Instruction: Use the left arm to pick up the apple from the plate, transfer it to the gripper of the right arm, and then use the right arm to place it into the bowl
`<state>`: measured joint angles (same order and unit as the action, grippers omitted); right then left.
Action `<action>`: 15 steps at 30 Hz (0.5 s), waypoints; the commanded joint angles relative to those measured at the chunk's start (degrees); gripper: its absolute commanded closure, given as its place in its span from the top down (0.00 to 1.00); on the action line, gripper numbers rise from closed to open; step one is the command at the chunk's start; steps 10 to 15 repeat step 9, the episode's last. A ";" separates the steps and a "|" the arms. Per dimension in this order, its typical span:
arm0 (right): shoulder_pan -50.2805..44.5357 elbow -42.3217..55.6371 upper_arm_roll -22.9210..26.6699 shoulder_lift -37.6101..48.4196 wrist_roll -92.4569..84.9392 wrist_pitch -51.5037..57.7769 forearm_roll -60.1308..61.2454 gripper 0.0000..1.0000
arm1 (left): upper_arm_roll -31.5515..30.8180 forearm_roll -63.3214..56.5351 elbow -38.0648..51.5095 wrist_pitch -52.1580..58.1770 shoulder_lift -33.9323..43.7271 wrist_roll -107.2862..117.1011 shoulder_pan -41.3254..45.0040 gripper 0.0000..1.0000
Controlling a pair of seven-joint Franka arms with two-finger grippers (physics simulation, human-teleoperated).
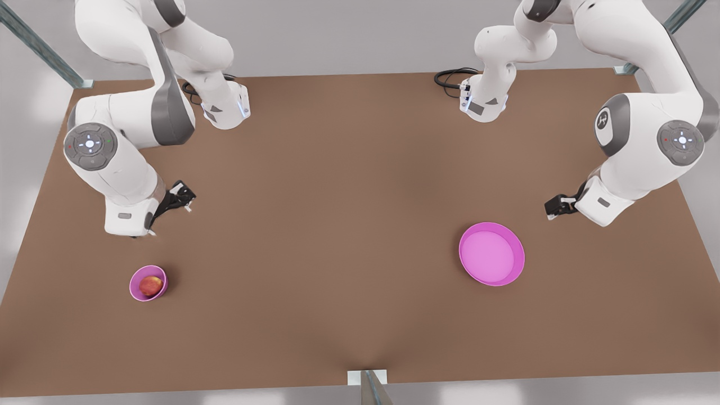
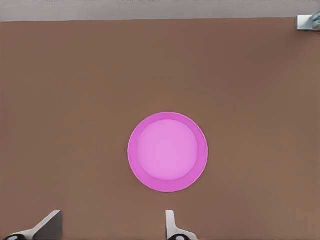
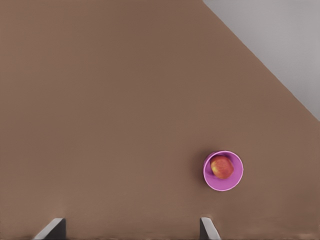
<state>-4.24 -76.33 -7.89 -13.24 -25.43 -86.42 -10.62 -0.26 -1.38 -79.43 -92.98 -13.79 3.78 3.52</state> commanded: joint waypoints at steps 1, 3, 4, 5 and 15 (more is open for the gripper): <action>-8.95 -3.03 14.56 3.66 26.75 1.78 9.03 1.00 | 0.00 -0.03 0.06 -0.98 0.08 2.11 -0.01 1.00; -7.28 -4.36 14.57 4.28 25.78 -0.33 10.44 1.00 | 0.00 -0.03 -0.02 -0.98 0.08 2.11 -0.10 1.00; -7.28 -4.01 14.48 3.92 25.34 0.29 10.18 1.00 | 0.00 0.06 0.06 -0.89 0.08 2.11 -0.10 1.00; -7.19 -4.36 14.39 4.01 25.34 0.02 10.35 1.00 | 0.00 0.06 -0.02 -0.89 0.08 2.02 -0.10 1.00; -7.01 -4.27 14.48 3.40 25.25 -1.21 10.44 1.00 | 0.00 -0.03 0.06 -0.89 0.08 2.11 -0.01 1.00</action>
